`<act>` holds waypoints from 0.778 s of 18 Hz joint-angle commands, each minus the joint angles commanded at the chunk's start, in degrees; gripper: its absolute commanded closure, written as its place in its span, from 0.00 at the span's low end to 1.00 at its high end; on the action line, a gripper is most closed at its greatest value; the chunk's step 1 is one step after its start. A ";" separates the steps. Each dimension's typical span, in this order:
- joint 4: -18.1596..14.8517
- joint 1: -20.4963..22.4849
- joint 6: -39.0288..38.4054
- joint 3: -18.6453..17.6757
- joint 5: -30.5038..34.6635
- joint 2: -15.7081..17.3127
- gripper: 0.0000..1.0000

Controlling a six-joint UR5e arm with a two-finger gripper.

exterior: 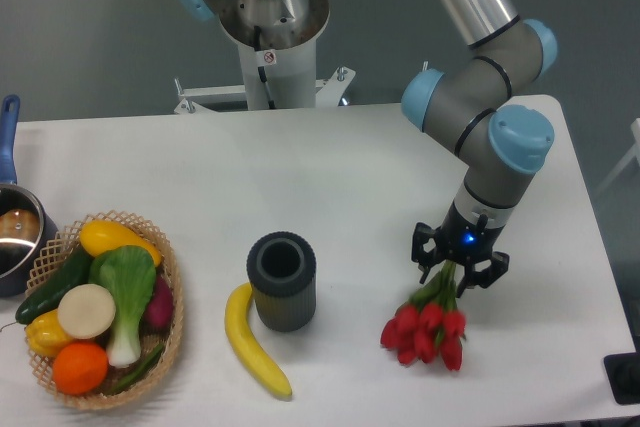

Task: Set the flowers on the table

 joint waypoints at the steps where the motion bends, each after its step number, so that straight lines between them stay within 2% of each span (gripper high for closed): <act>1: 0.00 0.79 -0.09 -0.09 0.00 1.49 0.00; 4: -0.09 1.94 -0.09 0.08 0.61 5.27 0.00; 6: -0.26 2.64 -0.26 -0.18 4.81 8.26 0.00; 8: -0.61 2.91 0.44 -0.01 8.16 9.85 0.00; 11: -0.96 3.87 3.59 -0.36 9.40 12.40 0.00; 14: -4.73 5.80 11.31 -0.36 11.77 15.56 0.00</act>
